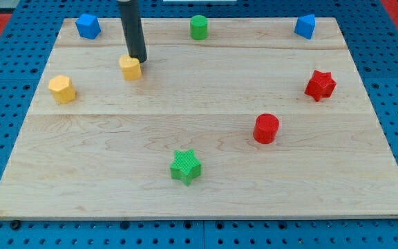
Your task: Move the yellow heart to the bottom left of the board
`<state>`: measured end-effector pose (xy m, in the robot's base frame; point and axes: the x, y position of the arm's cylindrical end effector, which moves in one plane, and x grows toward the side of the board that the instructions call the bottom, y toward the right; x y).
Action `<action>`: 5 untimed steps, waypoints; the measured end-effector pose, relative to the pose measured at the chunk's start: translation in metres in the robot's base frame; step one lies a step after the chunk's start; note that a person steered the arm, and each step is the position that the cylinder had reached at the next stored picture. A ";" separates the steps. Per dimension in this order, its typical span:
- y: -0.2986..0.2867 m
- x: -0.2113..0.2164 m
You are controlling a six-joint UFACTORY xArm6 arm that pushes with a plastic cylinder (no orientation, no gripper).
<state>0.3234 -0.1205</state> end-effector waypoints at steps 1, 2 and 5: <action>-0.013 0.021; -0.025 0.029; -0.046 0.082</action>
<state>0.4056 -0.1663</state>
